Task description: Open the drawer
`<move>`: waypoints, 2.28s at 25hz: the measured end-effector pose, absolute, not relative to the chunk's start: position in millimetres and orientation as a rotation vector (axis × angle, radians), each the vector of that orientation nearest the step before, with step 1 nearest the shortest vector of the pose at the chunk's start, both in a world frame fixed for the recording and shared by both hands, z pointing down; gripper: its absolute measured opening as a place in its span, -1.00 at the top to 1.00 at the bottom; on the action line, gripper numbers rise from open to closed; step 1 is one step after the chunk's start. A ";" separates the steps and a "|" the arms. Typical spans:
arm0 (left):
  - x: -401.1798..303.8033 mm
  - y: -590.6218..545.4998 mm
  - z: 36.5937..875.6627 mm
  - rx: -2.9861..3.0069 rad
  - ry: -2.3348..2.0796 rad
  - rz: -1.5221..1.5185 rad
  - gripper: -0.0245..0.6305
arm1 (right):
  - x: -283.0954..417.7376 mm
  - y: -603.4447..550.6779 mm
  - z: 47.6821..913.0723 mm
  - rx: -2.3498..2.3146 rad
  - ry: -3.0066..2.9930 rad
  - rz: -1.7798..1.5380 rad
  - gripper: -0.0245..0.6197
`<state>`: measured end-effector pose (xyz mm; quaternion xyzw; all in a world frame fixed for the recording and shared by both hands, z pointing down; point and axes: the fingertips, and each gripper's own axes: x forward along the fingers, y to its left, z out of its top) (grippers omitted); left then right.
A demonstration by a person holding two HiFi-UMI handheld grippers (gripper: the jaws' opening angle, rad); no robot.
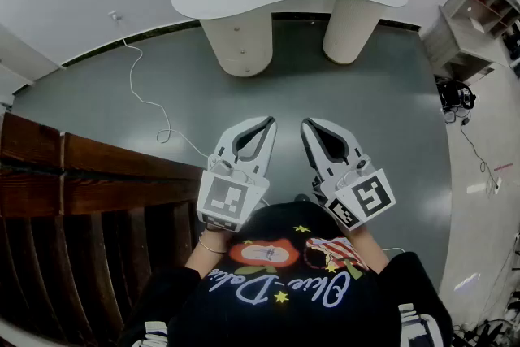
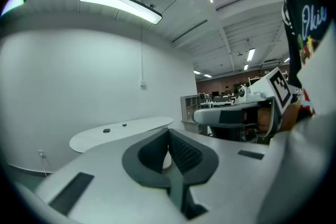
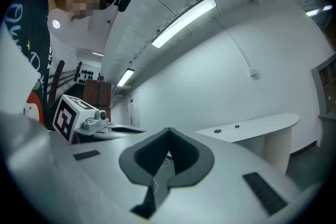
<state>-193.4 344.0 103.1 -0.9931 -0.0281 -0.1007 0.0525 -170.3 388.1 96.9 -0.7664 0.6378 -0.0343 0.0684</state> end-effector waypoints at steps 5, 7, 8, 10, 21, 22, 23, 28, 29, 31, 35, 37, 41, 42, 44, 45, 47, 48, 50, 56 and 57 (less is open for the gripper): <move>-194.1 348.6 108.4 -3.016 -0.086 -0.319 0.92 | -167.1 394.3 98.1 -2.302 1.909 -0.107 0.94; -192.6 350.9 107.2 -3.018 -0.083 -0.312 0.92 | -164.3 397.0 97.2 -2.275 1.883 -0.109 0.94; -191.4 352.2 106.8 -3.021 -0.081 -0.308 0.92 | -161.8 399.2 96.3 -2.264 1.863 -0.105 0.94; -189.0 354.1 106.2 -3.029 -0.071 -0.298 0.92 | -156.2 403.9 95.8 -2.262 1.833 -0.094 0.94; -167.9 379.5 113.4 -3.027 -0.034 -0.314 0.92 | -122.2 443.7 95.8 -2.243 1.786 -0.068 0.94; -164.9 383.7 114.1 -3.022 -0.036 -0.317 0.92 | -119.4 448.9 97.0 -2.249 1.790 -0.070 0.94; -161.7 388.2 114.2 -3.023 -0.039 -0.320 0.92 | -116.6 453.9 98.3 -2.253 1.795 -0.072 0.94; -147.4 412.2 125.3 -3.032 -0.040 -0.353 0.92 | -102.0 483.4 104.5 -2.232 1.810 -0.081 0.94; -145.8 417.7 126.4 -3.038 -0.039 -0.359 0.92 | -99.1 490.3 105.8 -2.227 1.808 -0.088 0.94; -144.2 426.3 124.2 -3.045 -0.027 -0.356 0.92 | -93.5 501.6 107.7 -2.226 1.807 -0.096 0.94; -142.2 430.6 128.2 -3.060 0.000 -0.373 0.92 | -89.3 511.2 109.3 -2.204 1.808 -0.097 0.94; -137.9 430.2 127.7 -3.060 0.002 -0.373 0.92 | -89.5 512.3 110.3 -2.204 1.821 -0.099 0.94; -126.1 428.6 119.7 -3.043 -0.021 -0.343 0.92 | -80.1 511.0 110.9 -2.223 1.812 -0.093 0.94; -122.5 427.7 118.9 -3.038 -0.031 -0.341 0.92 | -76.8 509.9 111.0 -2.227 1.806 -0.095 0.94; -115.8 424.6 119.1 -3.028 -0.048 -0.347 0.92 | -71.1 505.5 111.6 -2.234 1.803 -0.100 0.94; -112.6 422.3 120.4 -3.027 -0.057 -0.352 0.92 | -68.6 502.1 112.1 -2.237 1.805 -0.103 0.94; -104.7 416.5 124.4 -3.037 -0.081 -0.361 0.92 | -62.0 494.1 112.7 -2.243 1.808 -0.107 0.94; -99.3 413.1 125.5 -3.041 -0.093 -0.360 0.91 | -58.1 490.0 112.5 -2.246 1.809 -0.107 0.94; -87.0 404.4 124.7 -3.037 -0.111 -0.347 0.91 | -50.6 480.5 111.7 -2.253 1.815 -0.106 0.94; -58.1 363.1 126.7 -3.038 -0.132 -0.342 0.91 | -22.5 437.5 118.1 -2.272 1.819 -0.141 0.94; -54.4 354.6 128.0 -3.041 -0.133 -0.343 0.92 | -17.6 430.1 118.4 -2.275 1.816 -0.143 0.94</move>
